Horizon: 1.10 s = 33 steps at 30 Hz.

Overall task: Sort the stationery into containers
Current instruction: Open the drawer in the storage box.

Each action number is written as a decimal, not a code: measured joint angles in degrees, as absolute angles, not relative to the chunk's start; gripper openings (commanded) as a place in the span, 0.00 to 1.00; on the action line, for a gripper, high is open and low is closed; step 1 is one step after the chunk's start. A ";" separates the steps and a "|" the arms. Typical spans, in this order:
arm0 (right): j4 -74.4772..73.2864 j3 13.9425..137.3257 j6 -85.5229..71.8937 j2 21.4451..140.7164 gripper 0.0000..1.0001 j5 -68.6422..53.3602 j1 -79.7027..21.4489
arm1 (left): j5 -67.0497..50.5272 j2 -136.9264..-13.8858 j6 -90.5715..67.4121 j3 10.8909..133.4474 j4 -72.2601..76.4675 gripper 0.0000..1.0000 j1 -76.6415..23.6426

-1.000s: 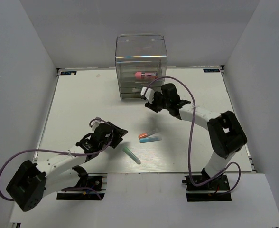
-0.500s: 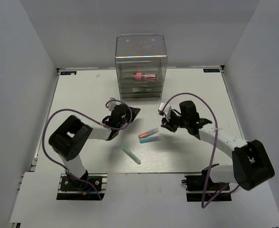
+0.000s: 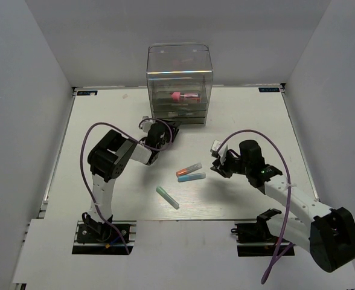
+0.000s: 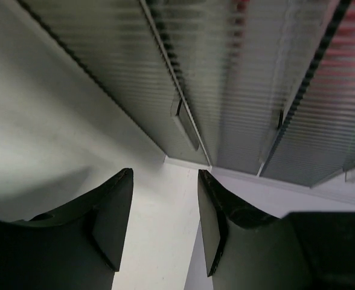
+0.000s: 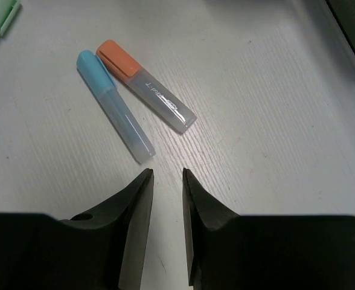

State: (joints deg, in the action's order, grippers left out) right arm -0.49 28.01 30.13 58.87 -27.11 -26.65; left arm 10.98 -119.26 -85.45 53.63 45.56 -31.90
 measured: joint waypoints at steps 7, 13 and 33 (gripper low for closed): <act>-0.49 26.89 29.95 58.28 0.32 -27.00 -26.26 | 11.44 -121.64 -85.84 57.08 45.89 0.52 -31.38; -0.51 26.33 29.95 57.91 0.32 -26.96 -26.24 | 12.97 -122.41 -86.06 58.67 45.89 0.46 -31.31; -1.65 26.33 30.35 57.67 0.32 -26.94 -25.87 | 15.31 -125.36 -87.39 61.21 47.66 0.00 -31.48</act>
State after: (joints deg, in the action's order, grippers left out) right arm -1.65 26.33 30.35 57.67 -26.94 -25.87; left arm 15.31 -125.36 -87.39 61.21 47.66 -31.48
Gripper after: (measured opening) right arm 0.320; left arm 0.187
